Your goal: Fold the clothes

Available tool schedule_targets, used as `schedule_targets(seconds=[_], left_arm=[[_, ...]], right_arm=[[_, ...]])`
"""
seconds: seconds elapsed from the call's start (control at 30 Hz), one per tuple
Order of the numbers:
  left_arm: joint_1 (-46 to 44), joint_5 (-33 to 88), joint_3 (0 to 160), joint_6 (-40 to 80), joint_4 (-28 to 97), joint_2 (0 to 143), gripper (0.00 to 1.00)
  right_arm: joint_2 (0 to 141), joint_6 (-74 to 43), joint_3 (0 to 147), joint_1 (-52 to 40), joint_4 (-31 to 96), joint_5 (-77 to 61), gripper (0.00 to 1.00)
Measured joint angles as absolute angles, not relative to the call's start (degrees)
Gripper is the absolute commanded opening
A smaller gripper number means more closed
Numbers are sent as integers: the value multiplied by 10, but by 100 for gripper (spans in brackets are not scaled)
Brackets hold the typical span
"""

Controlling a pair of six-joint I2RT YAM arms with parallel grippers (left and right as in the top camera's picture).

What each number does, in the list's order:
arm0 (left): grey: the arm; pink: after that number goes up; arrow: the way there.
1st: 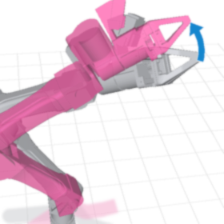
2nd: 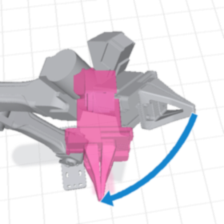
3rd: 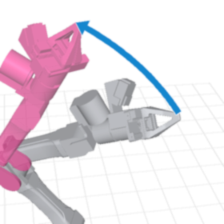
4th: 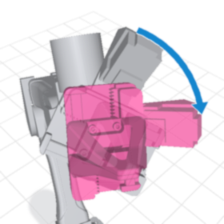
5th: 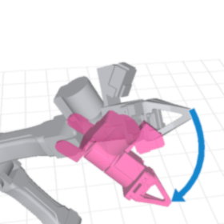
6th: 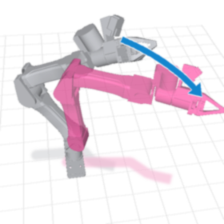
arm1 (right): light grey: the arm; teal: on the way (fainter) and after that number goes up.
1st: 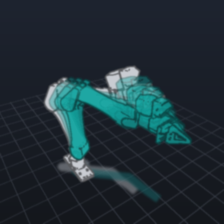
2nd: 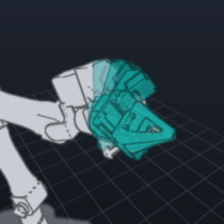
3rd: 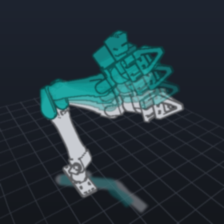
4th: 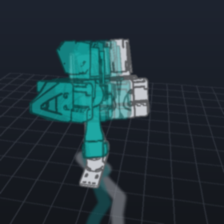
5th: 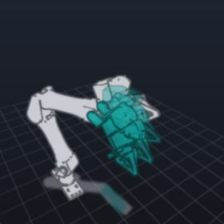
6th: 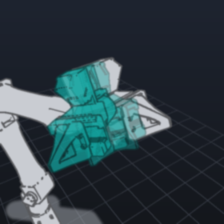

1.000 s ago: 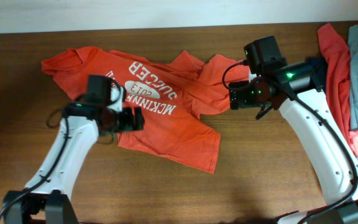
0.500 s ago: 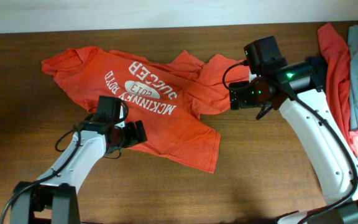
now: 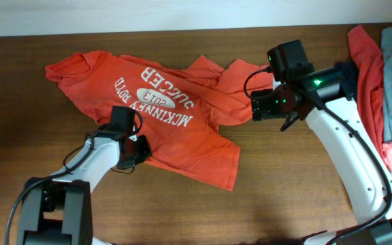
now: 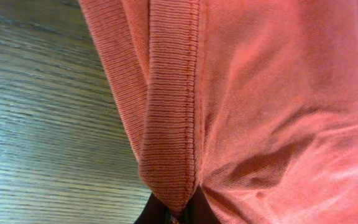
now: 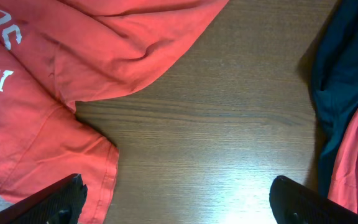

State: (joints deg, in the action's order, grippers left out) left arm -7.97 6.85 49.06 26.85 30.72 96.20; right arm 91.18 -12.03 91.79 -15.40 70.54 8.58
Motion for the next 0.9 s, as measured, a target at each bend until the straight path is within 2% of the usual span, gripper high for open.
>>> schedule_targets(seconds=[0.13,0.3,0.4,0.47,0.5,0.53,0.67,0.8,0.9], left_arm=[[-50,36,498,268,339,961,0],[53,-23,541,246,357,960,1],[110,-35,586,236,354,957,33],[144,-39,612,233,353,952,77],[159,-40,622,232,355,950,93],[170,-39,628,230,361,947,99],[187,-8,635,229,438,943,99],[177,39,634,229,557,943,99],[158,57,633,227,601,943,99]], right_arm=[[912,-120,918,-154,705,86,99],[912,-120,918,-154,705,86,99],[912,-120,918,-154,705,86,99],[912,-120,918,-154,705,86,98],[912,-120,918,-154,705,86,99],[912,-120,918,-154,705,86,98],[912,-121,918,-154,705,86,99],[912,-120,918,-154,707,86,99],[912,-118,918,-154,707,86,99]])
